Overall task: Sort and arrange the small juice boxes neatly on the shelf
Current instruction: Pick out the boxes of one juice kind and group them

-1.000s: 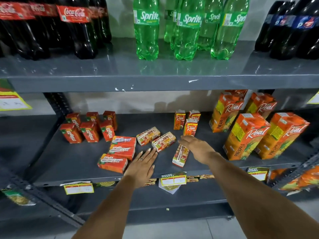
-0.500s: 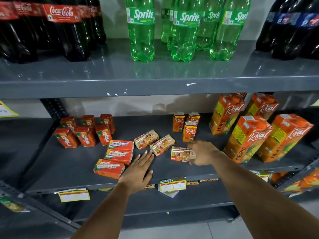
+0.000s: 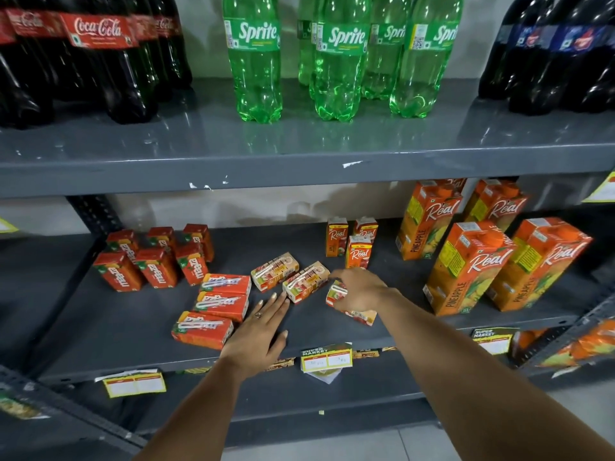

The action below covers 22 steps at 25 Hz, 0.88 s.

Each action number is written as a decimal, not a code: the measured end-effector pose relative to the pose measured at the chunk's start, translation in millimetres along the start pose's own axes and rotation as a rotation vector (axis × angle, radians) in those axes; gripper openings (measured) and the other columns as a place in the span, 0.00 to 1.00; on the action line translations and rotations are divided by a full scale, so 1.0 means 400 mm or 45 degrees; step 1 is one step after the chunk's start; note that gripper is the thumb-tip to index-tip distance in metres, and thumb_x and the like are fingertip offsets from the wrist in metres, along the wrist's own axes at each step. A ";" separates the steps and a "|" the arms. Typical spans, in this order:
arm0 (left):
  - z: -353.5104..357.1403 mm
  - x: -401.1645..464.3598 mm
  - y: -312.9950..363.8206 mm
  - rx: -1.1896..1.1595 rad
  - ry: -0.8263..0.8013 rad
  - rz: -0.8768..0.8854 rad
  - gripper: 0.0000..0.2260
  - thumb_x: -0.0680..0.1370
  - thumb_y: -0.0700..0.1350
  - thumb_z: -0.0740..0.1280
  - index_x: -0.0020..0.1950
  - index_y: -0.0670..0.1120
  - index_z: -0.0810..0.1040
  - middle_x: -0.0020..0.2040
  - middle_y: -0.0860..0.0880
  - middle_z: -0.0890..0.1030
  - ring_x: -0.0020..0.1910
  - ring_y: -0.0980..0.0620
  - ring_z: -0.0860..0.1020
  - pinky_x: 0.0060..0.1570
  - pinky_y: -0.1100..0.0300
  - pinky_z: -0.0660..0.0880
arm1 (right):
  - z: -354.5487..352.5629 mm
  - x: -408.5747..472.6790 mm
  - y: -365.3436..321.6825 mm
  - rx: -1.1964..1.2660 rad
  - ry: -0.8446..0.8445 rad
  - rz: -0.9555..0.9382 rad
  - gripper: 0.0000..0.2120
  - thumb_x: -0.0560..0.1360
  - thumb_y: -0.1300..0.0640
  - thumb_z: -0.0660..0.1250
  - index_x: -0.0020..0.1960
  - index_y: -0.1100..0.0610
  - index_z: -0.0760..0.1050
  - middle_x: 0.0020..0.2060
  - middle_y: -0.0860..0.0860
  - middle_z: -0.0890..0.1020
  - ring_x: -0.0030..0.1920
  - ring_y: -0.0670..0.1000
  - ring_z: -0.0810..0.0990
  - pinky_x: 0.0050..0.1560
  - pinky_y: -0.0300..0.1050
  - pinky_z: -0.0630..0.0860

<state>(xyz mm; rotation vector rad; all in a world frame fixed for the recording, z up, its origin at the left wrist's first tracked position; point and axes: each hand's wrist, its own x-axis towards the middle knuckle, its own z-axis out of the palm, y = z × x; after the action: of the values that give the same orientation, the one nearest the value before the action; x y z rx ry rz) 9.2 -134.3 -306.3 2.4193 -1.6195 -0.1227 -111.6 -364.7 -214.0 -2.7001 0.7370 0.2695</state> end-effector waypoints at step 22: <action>-0.007 -0.005 0.009 -0.010 -0.012 -0.014 0.28 0.80 0.58 0.47 0.78 0.51 0.45 0.77 0.56 0.43 0.76 0.56 0.42 0.76 0.54 0.45 | -0.069 -0.141 0.086 0.156 0.344 0.219 0.41 0.63 0.46 0.81 0.70 0.50 0.64 0.63 0.53 0.76 0.63 0.56 0.77 0.56 0.54 0.79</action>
<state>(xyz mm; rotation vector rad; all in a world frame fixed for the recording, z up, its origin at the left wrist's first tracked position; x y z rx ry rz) 5.6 -133.5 -302.9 2.4260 -1.6070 -0.1426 -174.7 -376.7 -182.4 -2.5874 1.0291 -0.1017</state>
